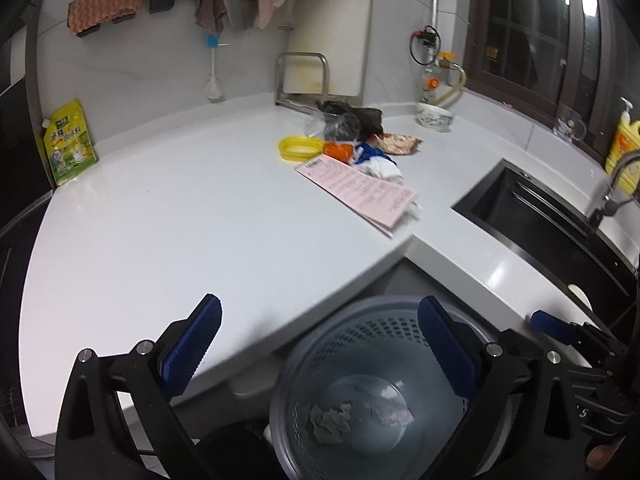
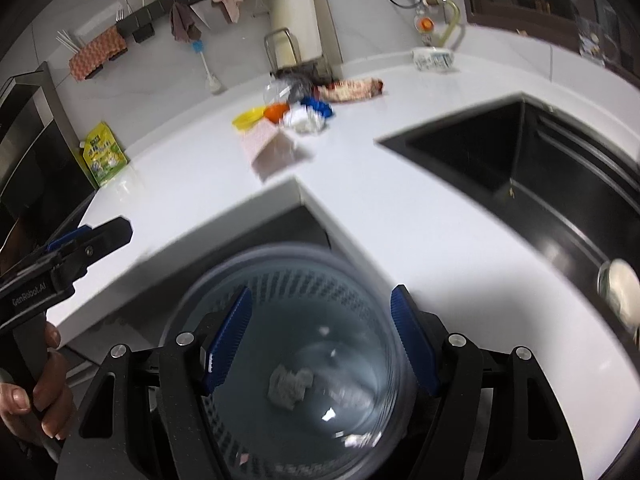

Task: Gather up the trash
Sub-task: 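Move the right tool back to the counter and grasp the white tissue, then lift the tissue with the right tool while the left tool grasps the pink receipt, then carry tissue and receipt over the bin and open both tools to drop them, then move both open tools back toward the remaining trash on the counter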

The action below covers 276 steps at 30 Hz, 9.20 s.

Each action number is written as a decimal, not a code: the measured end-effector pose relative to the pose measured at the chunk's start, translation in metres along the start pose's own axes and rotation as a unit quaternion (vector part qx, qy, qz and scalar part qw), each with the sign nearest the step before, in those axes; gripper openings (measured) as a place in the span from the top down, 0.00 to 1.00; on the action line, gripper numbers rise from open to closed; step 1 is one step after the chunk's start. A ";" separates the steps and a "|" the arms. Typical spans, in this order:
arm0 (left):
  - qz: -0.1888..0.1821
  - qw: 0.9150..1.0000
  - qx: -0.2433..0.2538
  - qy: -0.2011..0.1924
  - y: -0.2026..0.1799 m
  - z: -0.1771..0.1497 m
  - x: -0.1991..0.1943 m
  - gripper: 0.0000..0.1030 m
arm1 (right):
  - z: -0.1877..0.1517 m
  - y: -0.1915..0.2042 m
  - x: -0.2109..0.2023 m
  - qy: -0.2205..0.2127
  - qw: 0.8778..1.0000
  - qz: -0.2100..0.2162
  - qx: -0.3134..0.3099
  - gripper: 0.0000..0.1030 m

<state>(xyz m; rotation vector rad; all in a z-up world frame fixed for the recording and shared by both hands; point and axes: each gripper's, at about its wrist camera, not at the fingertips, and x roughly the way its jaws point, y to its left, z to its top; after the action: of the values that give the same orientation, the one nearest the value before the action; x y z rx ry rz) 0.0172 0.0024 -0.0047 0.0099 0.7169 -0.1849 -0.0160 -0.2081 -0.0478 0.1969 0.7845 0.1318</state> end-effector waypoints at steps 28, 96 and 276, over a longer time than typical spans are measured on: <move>0.064 0.995 -0.076 0.023 0.020 0.084 0.097 0.06 | 0.181 0.012 0.163 0.045 0.996 0.017 -0.074 0.33; 0.097 0.982 -0.129 0.097 -0.045 0.107 0.191 0.06 | 0.195 -0.069 0.132 0.009 0.998 0.069 -0.009 0.79; 0.009 0.999 -0.040 0.024 0.033 0.125 0.132 0.06 | 0.179 0.002 0.126 0.008 0.996 -0.011 -0.090 0.32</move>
<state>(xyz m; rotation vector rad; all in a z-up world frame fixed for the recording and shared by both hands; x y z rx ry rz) 0.2024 0.0041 0.0016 -0.0562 0.7704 -0.1391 0.2000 -0.2047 -0.0105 0.0158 0.7867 0.1826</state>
